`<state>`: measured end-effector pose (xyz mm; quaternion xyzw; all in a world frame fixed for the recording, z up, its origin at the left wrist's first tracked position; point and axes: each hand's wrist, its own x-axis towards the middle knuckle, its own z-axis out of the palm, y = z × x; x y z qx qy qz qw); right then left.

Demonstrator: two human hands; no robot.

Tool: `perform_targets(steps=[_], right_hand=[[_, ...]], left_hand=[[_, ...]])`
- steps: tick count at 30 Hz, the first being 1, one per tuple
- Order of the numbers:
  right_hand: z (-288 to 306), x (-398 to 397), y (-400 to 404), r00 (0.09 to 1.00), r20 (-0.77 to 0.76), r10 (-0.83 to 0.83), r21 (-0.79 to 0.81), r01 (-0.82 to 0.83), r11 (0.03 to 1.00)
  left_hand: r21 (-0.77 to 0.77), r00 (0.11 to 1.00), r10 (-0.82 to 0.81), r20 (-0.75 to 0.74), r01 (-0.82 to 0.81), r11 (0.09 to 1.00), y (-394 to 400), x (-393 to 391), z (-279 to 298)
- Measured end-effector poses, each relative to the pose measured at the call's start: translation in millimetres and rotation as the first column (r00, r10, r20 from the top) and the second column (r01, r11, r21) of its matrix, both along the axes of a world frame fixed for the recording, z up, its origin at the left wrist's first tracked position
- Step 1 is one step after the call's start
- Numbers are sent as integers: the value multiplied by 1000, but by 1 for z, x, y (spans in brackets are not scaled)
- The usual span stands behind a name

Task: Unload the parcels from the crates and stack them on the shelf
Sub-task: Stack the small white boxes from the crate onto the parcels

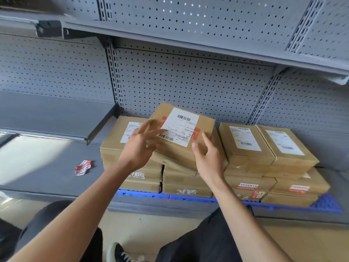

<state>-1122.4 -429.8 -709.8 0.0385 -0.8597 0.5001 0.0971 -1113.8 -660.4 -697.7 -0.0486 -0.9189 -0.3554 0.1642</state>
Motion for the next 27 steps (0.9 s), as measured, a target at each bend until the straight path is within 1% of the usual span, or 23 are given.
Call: perform_targets(steps=[3, 6, 8, 10, 13, 15, 18, 21, 24, 27], right_hand=[[-13, -2, 8, 998, 61, -19, -13, 20, 1000], [-14, -2, 12, 998, 63, -3, -36, 5, 999], [-10, 0, 15, 999, 50, 17, -67, -13, 998], [-10, 0, 16, 999, 33, 14, -90, -11, 996], [-15, 2, 11, 1000, 3, -9, -102, 9, 995], [-18, 4, 7, 1000, -6, -28, -107, 27, 994], [-19, 11, 0, 999, -10, -30, -137, 29, 990], [-21, 15, -6, 1000, 15, -25, -148, 27, 989], [-23, 17, -9, 1000, -19, -14, -150, 11, 989], [-21, 23, -10, 1000, -22, 15, -131, -18, 991]], left_hand=[[-29, 1000, 1, -5, -1, 1000, 11, -10, -8], [-40, 999, 19, -27, -20, 999, 15, -17, -11], [-49, 997, 56, -52, -59, 997, 17, -18, -13], [-42, 988, 132, -79, -136, 990, 22, -18, -14], [65, 969, 227, -99, -221, 973, 38, -10, -16], [161, 962, 248, -110, -229, 960, 50, -2, -19], [259, 964, 243, -110, -208, 943, 66, 8, -28], [313, 970, 215, -117, -169, 934, 77, 15, -33], [352, 975, 202, -88, -159, 922, 83, 23, -33], [347, 979, 187, -78, -149, 926, 83, 29, -31]])
